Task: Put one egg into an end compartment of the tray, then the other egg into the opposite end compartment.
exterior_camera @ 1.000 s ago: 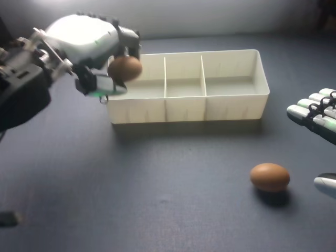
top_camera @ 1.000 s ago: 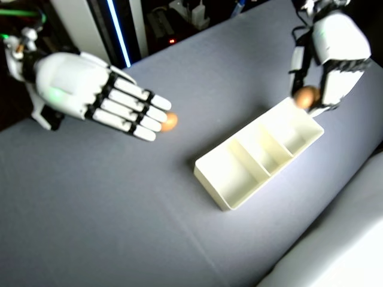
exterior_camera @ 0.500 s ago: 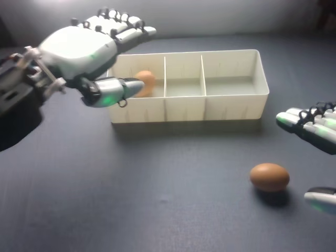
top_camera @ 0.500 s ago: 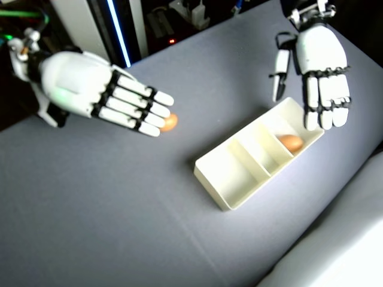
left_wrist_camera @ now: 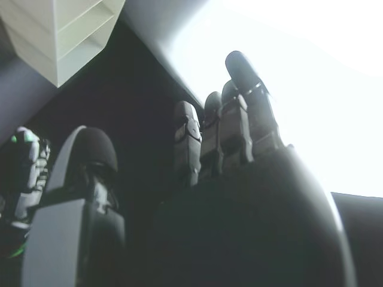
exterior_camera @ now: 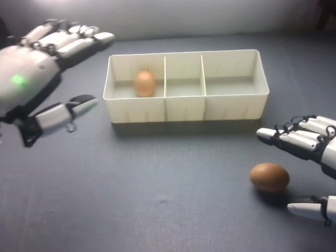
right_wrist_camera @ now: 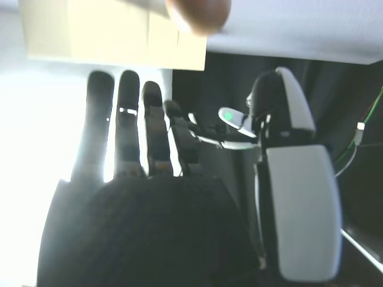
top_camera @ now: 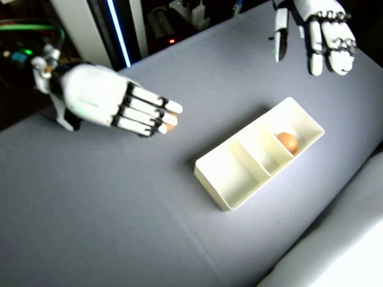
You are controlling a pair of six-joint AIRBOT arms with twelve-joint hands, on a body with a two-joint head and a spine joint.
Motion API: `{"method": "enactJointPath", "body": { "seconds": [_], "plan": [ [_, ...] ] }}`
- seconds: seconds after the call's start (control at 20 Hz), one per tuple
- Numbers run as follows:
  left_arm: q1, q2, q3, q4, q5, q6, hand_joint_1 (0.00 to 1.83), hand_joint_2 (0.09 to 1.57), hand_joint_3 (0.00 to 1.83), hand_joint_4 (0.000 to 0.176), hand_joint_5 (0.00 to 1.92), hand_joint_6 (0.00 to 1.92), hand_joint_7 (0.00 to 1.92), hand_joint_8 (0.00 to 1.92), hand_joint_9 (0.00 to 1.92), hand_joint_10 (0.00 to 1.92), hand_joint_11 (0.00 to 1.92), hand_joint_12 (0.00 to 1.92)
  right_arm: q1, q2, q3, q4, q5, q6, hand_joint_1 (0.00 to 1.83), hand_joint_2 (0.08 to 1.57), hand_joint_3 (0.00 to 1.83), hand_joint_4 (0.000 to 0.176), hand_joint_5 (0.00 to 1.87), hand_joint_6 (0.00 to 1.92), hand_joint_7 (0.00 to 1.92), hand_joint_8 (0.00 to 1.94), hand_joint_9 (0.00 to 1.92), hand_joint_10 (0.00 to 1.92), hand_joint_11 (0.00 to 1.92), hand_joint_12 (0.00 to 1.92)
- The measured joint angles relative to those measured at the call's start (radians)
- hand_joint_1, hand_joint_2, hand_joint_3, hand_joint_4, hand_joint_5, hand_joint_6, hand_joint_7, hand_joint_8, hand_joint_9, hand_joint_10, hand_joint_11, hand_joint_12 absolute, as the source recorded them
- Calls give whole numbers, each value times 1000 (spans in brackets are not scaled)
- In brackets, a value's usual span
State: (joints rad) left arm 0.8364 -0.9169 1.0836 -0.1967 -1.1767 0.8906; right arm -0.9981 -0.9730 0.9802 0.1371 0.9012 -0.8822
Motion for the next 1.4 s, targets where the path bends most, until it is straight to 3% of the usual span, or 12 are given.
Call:
{"method": "enactJointPath", "body": {
  "seconds": [0.15,0.25,0.35,0.4,0.5,0.6,0.7,0.8,0.9,0.95,1.0,1.4],
  "plan": [
    [46,2,-9,-26,-42,-10,747,1334,0,0,320,4,503,13,461,51,0,1275,23,-32,28,8,-43,0,719,1161,0,0,136,52,253,59,0,759,0,1909],
    [73,1,-15,-21,-45,-24,815,1335,0,0,335,4,527,8,474,37,0,1149,39,-52,45,6,-73,2,878,1162,4,0,303,260,487,681,33,1439,0,1921],
    [86,1,-18,-31,-55,-26,819,1336,0,0,358,7,548,9,506,36,0,1220,61,-73,69,6,-103,5,1242,1164,6,0,533,460,807,1140,292,1476,0,1921],
    [94,2,-18,-40,-61,-26,838,1337,0,0,370,8,566,12,525,40,0,1246,68,-82,81,5,-98,27,1227,1199,13,0,659,1039,892,1307,447,1543,0,1921],
    [103,1,-18,-48,-62,-29,832,1344,2,0,370,3,590,12,535,34,0,1253,71,-87,103,2,-96,77,1227,1207,4,0,774,1094,867,1447,483,1649,58,1921],
    [109,4,-19,-49,-67,-31,842,1346,1,0,381,4,607,10,555,36,0,1305,72,-86,105,-12,-93,93,1242,1178,0,0,755,1178,991,1210,500,1503,1,1921],
    [123,11,-25,-47,-78,-32,856,1349,0,0,392,5,603,4,562,35,0,1343,85,-48,71,-57,-86,94,1235,1188,1,0,771,1141,932,1327,510,1709,32,1921],
    [129,12,-27,-47,-81,-32,846,1346,0,0,391,1,597,1,523,15,0,1206,103,-14,51,-80,-33,95,1200,1256,10,0,729,1156,747,1671,676,1913,572,1921],
    [143,17,-34,-45,-91,-32,799,1344,0,0,387,0,602,3,520,11,0,1089,132,35,32,-85,30,95,1152,1264,6,0,706,1331,731,1531,490,1770,256,1921],
    [153,18,-34,-50,-95,-32,795,1340,0,0,392,2,603,3,518,10,0,1089,146,45,31,-93,45,95,1136,1273,4,0,695,1388,712,1506,464,1665,271,1921],
    [164,22,-41,-64,-100,-32,780,1339,0,0,398,4,601,1,513,7,0,1085,175,53,31,-95,53,87,1186,1269,2,0,721,1215,719,1667,605,1879,602,1921],
    [241,24,-63,-82,-124,-41,762,1356,1,0,407,1,597,1,556,9,0,1226,453,-50,204,-63,-150,-39,1291,1318,6,0,612,1383,613,1645,544,1859,503,1921]
  ]
}}
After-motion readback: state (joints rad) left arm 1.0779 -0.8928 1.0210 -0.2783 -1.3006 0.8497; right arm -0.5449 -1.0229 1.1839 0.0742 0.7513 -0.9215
